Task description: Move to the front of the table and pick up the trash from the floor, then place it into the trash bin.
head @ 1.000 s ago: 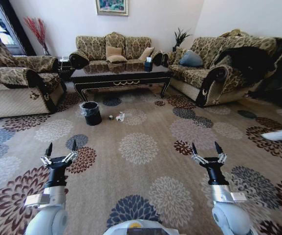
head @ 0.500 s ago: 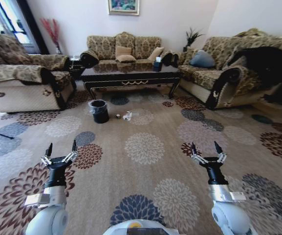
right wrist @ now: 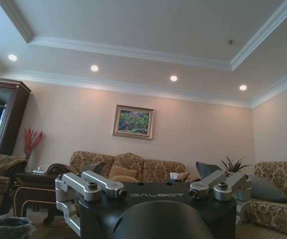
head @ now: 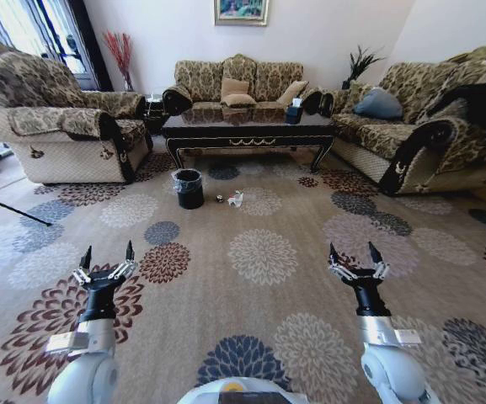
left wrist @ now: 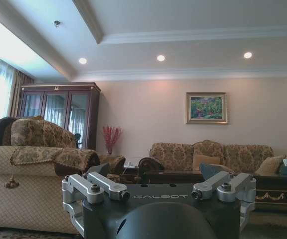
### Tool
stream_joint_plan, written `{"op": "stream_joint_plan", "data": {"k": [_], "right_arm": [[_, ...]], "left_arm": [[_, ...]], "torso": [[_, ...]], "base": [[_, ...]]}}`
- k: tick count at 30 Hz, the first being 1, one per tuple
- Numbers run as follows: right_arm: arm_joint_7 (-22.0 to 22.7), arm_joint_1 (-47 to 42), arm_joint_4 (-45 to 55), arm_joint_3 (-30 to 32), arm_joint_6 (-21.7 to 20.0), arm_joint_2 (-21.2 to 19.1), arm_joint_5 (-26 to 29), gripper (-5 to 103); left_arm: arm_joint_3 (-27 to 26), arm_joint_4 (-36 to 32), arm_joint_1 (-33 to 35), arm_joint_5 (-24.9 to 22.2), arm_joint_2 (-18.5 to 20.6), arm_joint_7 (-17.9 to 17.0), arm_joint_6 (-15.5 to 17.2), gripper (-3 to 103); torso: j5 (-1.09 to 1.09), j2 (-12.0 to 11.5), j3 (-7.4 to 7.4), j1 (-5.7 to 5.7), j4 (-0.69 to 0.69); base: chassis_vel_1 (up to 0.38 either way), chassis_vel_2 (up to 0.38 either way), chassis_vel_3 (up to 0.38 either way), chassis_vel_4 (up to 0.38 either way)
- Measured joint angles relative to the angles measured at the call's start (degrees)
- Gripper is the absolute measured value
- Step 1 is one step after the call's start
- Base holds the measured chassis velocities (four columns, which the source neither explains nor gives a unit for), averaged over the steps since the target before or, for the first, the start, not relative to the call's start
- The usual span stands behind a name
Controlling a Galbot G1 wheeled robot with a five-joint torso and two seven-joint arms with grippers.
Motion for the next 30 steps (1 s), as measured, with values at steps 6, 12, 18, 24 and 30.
{"op": "stream_joint_plan", "data": {"k": [6, 12, 18, 24, 30], "right_arm": [[0.1, 0.1, -0.1, 0.0, 0.0, 0.0, -0.1, 100], [0.2, 0.1, -0.1, 0.0, 0.0, 0.0, -0.1, 100], [0.6, 0.1, -0.1, 0.0, 0.1, 0.1, -0.5, 100], [0.7, 0.0, 0.1, 0.0, 0.1, 0.1, -0.8, 100], [-0.1, -0.1, 0.1, 0.3, 0.5, 0.2, -1.0, 100]], "left_arm": [[-0.2, 0.3, -0.1, 0.8, -0.1, 0.1, -0.6, 100], [-0.1, 0.4, -0.1, 0.8, -0.1, 0.1, -0.9, 100], [0.2, 0.5, 0.0, 1.2, -0.2, 0.1, -1.5, 100], [0.2, 0.5, 0.0, 1.2, -0.2, 0.2, -1.9, 100], [0.1, 0.1, 0.0, 1.1, -0.2, 0.2, -2.0, 100]], "torso": [[0.0, 0.0, 0.03, 0.01, 0.0], [0.0, 0.1, 0.05, 0.02, 0.0], [0.0, 0.1, 0.07, 0.02, 0.01], [0.0, 0.1, 0.08, 0.02, 0.01], [0.0, 0.1, 0.09, 0.02, 0.0]], "base": [[0.0, 0.0, 0.0, 0.0], [0.0, 0.0, 0.0, 0.0], [0.0, 0.0, 0.0, 0.0], [0.0, 0.0, 0.0, 0.0], [0.0, 0.0, 0.0, 0.0]]}}
